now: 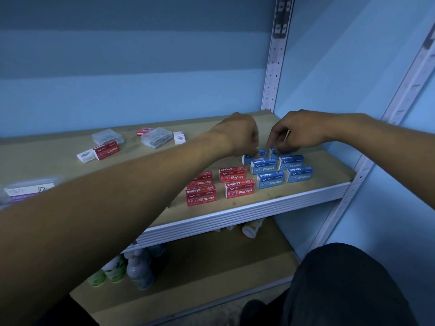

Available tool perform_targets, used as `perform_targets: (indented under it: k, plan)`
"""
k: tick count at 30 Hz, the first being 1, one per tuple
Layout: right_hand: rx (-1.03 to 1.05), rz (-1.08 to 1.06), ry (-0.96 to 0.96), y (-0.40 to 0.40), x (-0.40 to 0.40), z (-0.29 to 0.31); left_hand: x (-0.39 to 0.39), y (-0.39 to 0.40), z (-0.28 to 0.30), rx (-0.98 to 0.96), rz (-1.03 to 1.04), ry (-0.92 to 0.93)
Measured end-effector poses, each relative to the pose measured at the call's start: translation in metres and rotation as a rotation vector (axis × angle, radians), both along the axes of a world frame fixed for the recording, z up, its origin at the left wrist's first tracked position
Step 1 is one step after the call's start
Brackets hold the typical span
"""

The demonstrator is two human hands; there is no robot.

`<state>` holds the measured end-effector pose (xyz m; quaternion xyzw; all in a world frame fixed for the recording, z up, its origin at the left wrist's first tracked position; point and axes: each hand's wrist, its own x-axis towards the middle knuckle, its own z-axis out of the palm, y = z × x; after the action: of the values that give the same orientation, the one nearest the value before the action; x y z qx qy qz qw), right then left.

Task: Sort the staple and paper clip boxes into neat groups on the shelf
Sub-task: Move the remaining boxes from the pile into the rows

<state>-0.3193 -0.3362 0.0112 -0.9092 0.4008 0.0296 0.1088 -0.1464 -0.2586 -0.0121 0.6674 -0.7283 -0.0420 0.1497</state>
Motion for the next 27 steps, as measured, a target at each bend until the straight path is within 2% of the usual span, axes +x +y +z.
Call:
perform_targets:
  k: [5,10,18,27]
  plan:
    - [-0.079,0.039,-0.009,0.003,0.014,0.008,0.027,0.017,0.011,-0.003,0.068,0.019]
    - [-0.067,0.086,-0.038,0.013,0.046,0.013,0.070,0.046,0.019,0.013,0.171,-0.008]
    - [-0.063,0.227,-0.006,0.035,0.115,0.009,0.141,0.092,0.017,0.045,0.358,-0.045]
    - [-0.109,0.401,0.005,0.047,0.181,0.007,0.220,0.120,0.017,0.011,0.467,-0.101]
